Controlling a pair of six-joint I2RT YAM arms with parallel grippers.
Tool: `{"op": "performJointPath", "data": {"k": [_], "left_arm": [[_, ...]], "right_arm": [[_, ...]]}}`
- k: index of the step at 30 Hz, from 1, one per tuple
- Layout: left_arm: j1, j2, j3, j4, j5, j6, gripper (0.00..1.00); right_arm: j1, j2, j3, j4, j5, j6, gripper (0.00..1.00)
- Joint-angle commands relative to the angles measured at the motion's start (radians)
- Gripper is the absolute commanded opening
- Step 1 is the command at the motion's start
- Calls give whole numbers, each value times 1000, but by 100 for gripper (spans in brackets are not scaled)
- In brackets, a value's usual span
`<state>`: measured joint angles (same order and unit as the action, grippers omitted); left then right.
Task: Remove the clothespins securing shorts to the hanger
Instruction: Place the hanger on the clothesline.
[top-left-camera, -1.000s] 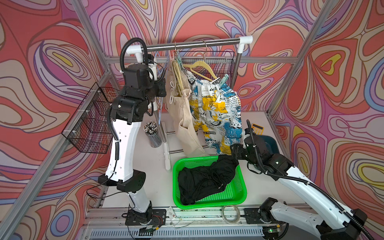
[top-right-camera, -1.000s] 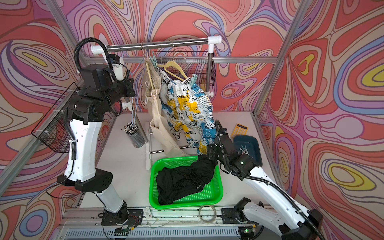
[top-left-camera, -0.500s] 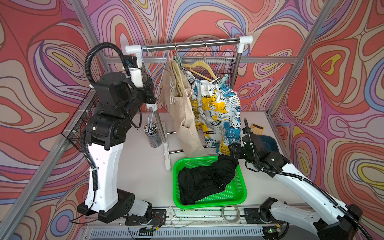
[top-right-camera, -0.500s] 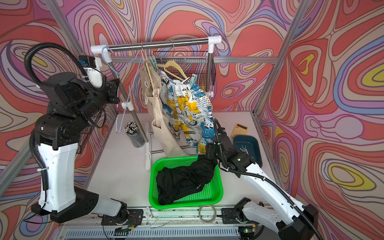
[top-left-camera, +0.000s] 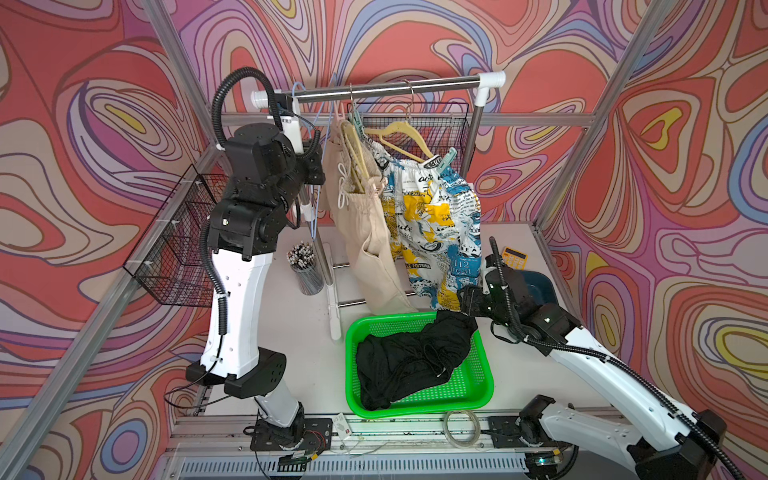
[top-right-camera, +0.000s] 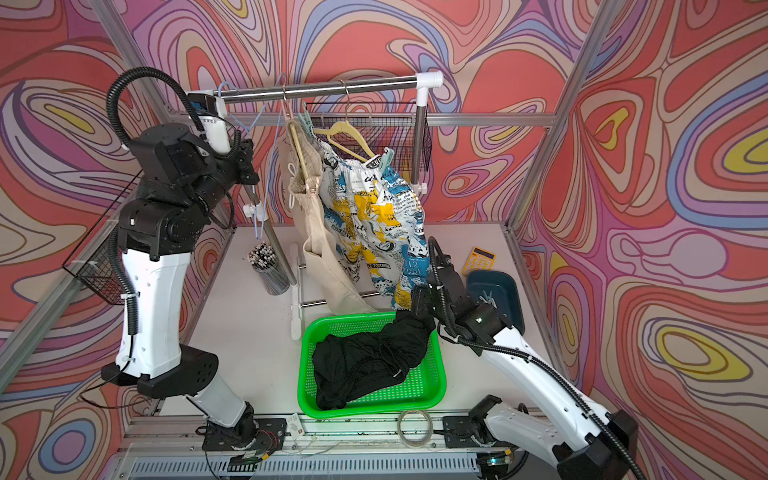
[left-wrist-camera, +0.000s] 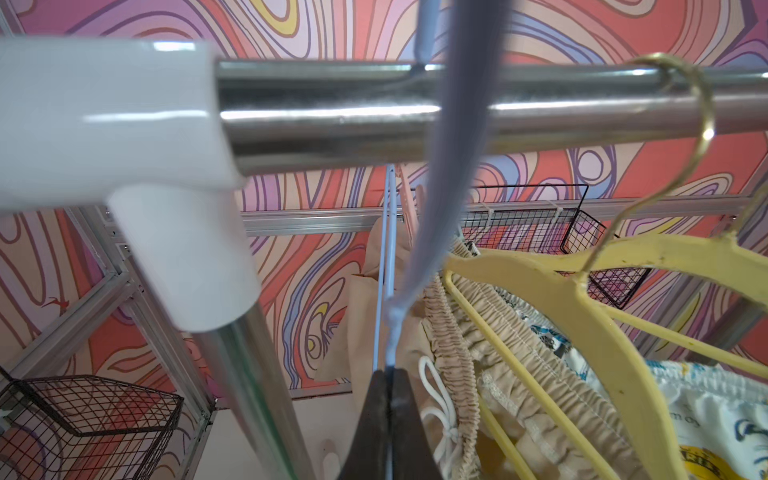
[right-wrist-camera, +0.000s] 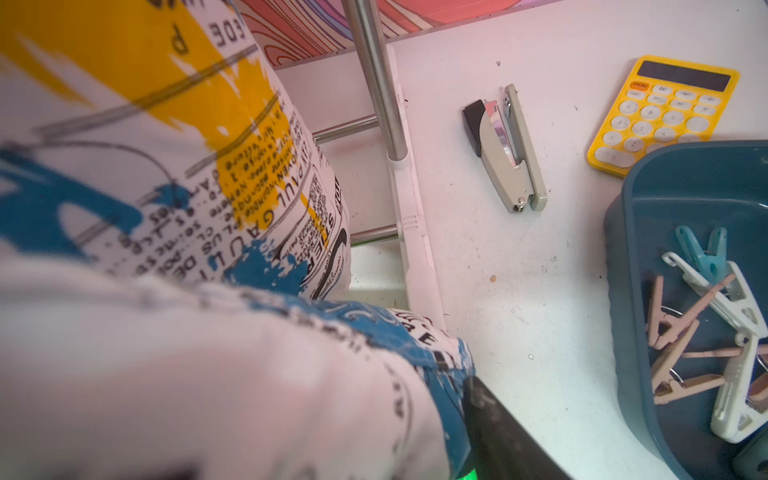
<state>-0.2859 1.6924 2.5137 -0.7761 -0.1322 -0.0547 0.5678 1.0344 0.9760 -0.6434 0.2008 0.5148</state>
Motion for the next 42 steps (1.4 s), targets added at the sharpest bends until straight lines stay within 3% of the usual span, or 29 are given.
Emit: {"op": "performJointPath", "data": {"k": [1,7,13,24,34,42], "left_arm": [[11,8,17,32,-31,9,0],[31,36,24,52,-35,-2,0],[53,103,144,0,-30,-16,0],[53,44,-61,43,-65,-27,0],[53,-97,-248,112,38,-91,0],[53,-186,-290,123,94,-129,41]], "right_arm": [[-8,-20,2,-10,12,11,70],[-13,-19,-6,-11,12,11,70],[-15,-17,-2,-12,8,8,70],[-17,-12,-6,-9,2,13,70],[-18,-2,-8,-1,-5,16,69],[-17,10,-8,13,-15,16,69]]}}
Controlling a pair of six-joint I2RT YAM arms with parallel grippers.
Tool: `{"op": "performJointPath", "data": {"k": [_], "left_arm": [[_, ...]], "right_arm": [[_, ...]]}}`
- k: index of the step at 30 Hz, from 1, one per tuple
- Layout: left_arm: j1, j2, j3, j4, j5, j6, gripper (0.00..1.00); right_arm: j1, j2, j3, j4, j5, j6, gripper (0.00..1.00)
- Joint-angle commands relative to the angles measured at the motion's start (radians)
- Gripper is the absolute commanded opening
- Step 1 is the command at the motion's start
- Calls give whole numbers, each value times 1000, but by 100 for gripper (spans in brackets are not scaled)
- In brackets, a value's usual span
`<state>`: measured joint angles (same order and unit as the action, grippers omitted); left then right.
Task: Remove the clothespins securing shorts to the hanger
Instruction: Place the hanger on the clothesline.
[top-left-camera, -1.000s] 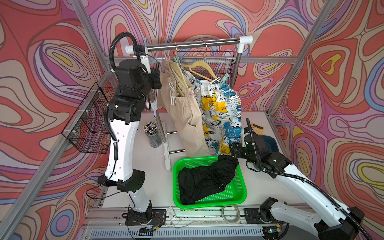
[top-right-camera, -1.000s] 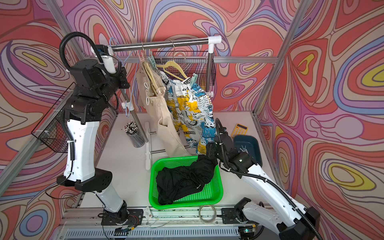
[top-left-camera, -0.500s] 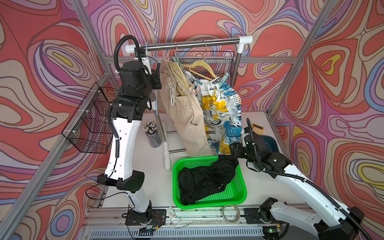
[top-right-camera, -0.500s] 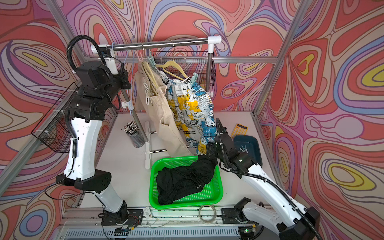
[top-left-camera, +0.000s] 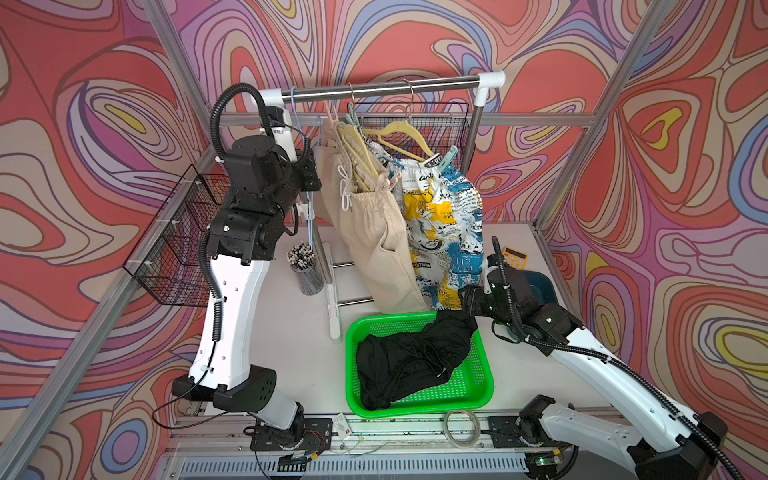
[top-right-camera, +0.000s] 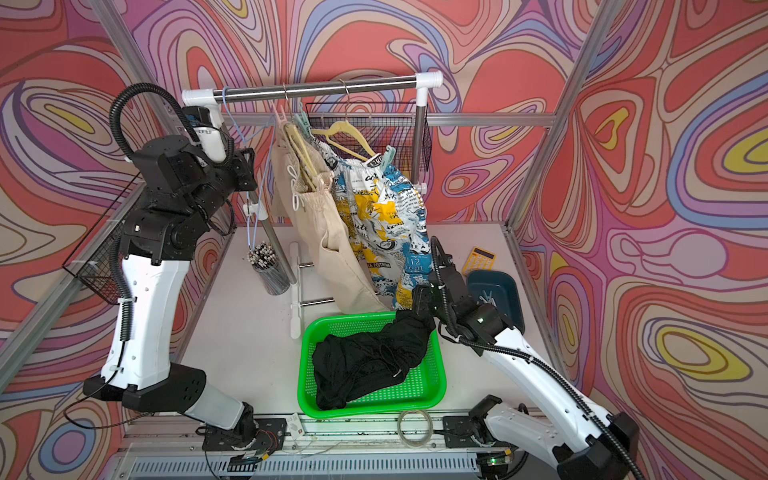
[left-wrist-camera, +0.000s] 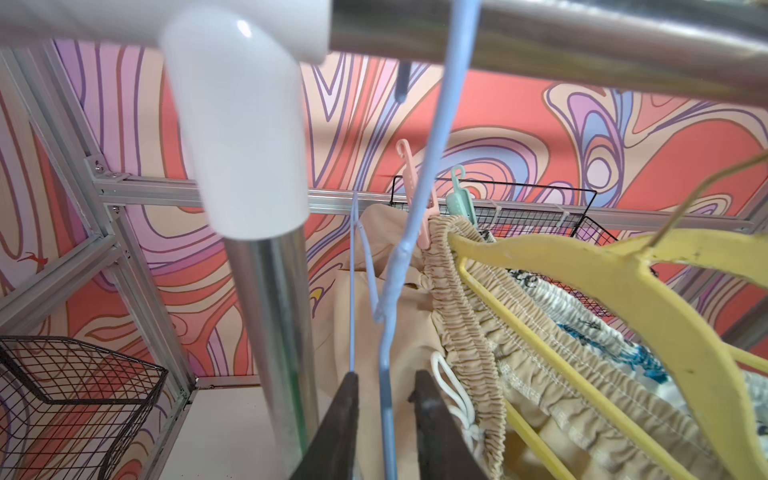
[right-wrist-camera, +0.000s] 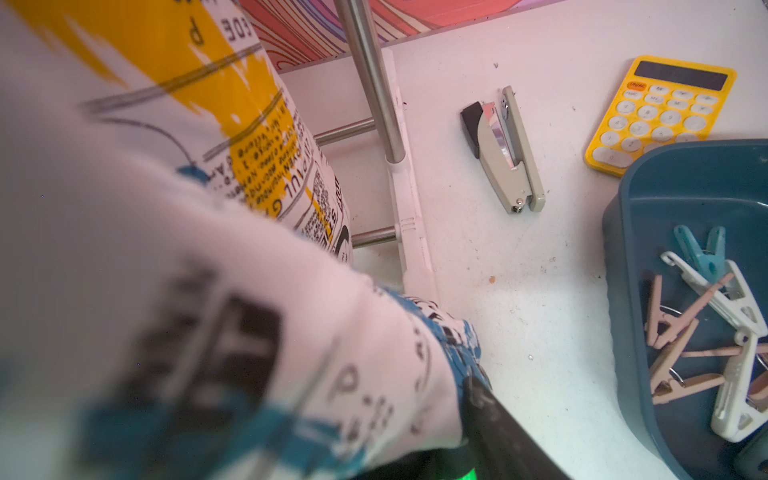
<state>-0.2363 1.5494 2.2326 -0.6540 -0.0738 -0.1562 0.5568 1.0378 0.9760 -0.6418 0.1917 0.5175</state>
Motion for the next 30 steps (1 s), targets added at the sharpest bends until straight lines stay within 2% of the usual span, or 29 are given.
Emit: {"op": "performJointPath", "data": {"k": [1,5,9,13,17,24,30], "left_arm": [[3,-53,-12,3,37,-29,45],[4,-107,-26,19,49,-32,59],[4,-163,-36,31,68,-36,65],[4,-226,-44,28,73,-46,66],[3,-320,-130,58,96,-98,67],[2,-400,-294,158,258,-277,67],[3,-402,-447,227,354,-353,67]], "right_arm": [[-6,8,-6,11,-7,13,69],[-6,4,-2,8,-6,13,69],[-6,6,3,6,-7,13,69],[-6,13,13,4,-5,11,69],[-6,12,25,-1,-1,4,69],[-6,-13,57,1,-7,-18,70],[-6,-35,94,24,-34,-55,71]]}}
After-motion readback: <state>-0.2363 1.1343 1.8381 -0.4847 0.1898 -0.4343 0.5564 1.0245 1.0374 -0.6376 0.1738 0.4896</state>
